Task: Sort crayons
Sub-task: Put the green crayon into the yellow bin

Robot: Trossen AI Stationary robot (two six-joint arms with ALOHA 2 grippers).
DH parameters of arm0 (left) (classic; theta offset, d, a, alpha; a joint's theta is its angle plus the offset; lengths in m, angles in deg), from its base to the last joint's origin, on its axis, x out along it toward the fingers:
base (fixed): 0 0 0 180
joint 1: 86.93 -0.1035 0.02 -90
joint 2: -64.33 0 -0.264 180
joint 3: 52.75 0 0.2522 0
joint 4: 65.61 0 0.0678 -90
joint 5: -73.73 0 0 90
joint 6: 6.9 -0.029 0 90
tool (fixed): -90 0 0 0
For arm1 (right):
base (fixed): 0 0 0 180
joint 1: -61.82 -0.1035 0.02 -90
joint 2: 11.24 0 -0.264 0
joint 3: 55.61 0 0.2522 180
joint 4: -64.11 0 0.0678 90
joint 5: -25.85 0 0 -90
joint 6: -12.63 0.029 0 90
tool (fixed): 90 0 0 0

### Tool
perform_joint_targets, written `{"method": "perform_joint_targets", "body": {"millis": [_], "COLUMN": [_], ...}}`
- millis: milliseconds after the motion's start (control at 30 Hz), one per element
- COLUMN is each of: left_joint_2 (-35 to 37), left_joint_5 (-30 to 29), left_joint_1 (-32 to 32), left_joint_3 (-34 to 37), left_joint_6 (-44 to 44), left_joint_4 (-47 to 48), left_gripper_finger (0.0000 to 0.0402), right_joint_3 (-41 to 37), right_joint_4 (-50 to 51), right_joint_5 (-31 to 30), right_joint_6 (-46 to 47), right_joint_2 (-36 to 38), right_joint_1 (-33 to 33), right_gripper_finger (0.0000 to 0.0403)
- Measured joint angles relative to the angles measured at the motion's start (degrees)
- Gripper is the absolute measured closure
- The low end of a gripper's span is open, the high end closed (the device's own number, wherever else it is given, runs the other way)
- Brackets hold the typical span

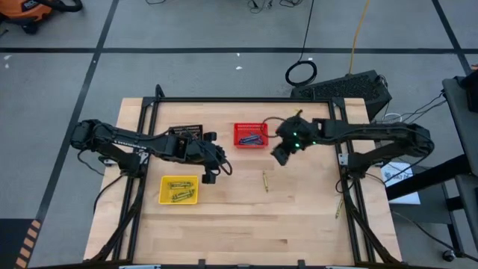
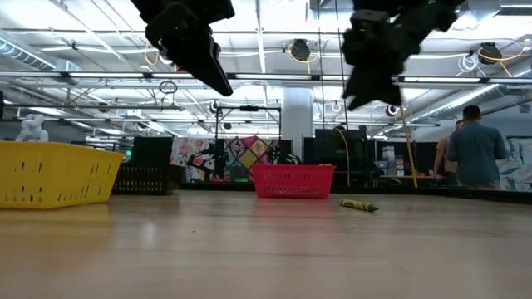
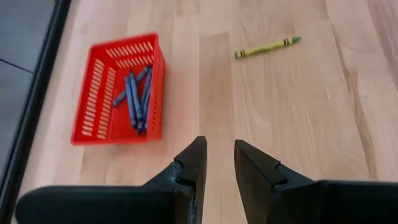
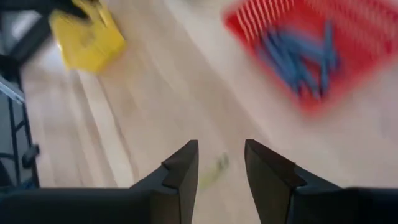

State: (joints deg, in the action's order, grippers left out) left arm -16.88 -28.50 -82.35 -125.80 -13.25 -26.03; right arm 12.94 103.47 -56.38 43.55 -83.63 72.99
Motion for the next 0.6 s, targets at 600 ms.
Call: {"method": "perform_joint_targets", "body": {"millis": [600], "left_joint_2": [0.0], "left_joint_5": [0.0], "left_joint_1": [0.0], "left_joint_3": [0.0], "left_joint_6": [0.05], "left_joint_4": [1.23], "left_gripper_finger": [0.032], "right_joint_3": [-0.02], "right_joint_4": [30.33], "right_joint_5": [-0.11], "right_joint_6": [34.3], "right_joint_2": [2.9], "right_joint_1": [-19.05], "right_gripper_finger": [0.0284]}}
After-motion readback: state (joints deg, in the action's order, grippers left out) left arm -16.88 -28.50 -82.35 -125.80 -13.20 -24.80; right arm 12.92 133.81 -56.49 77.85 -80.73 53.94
